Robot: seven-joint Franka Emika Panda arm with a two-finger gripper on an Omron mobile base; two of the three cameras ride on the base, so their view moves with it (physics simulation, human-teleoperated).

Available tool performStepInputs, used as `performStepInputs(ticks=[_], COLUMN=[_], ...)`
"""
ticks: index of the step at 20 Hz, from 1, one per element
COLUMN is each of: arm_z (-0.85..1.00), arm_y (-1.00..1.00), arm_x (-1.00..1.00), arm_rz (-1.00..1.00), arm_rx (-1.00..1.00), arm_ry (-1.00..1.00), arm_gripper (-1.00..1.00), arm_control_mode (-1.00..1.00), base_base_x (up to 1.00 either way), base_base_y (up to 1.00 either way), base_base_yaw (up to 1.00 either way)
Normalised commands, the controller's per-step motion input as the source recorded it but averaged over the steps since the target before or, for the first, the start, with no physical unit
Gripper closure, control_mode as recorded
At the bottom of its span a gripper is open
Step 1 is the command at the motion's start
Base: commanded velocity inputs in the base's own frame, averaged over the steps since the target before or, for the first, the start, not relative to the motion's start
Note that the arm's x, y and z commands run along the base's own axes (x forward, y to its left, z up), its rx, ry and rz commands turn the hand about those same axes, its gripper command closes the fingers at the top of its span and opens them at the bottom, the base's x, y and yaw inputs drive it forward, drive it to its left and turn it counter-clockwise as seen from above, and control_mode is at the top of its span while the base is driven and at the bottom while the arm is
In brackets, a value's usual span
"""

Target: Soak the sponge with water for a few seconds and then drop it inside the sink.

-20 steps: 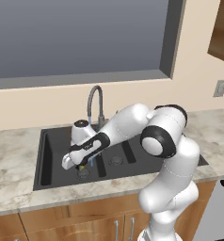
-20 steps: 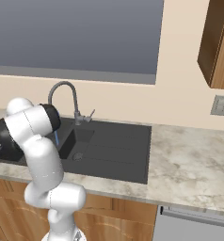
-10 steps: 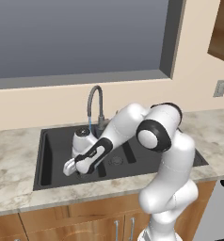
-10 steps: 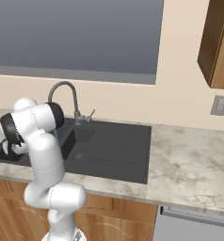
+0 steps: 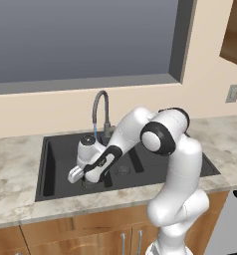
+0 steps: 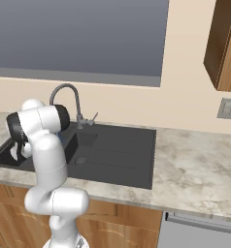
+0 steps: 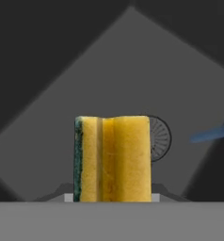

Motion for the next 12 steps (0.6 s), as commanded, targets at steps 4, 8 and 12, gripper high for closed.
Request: performStepInputs(ticks=[4, 8, 12], arm_z=[-0.1, -0.16, -0.14], arm_y=[0.07, 0.16, 0.19], arm_x=[0.11, 0.03, 0.1], arm_rz=[0.0, 0.0, 0.0], arm_rx=[0.0, 0.0, 0.0], arm_ry=[-0.05, -0.05, -0.07], arm_gripper=[1.0, 1.0, 1.0], arm_control_mode=[-1.0, -1.0, -1.0], base_base_x=[0.0, 0.0, 0.0], base_base_y=[0.0, 0.0, 0.0], base_base_yaw=[0.0, 0.0, 0.0])
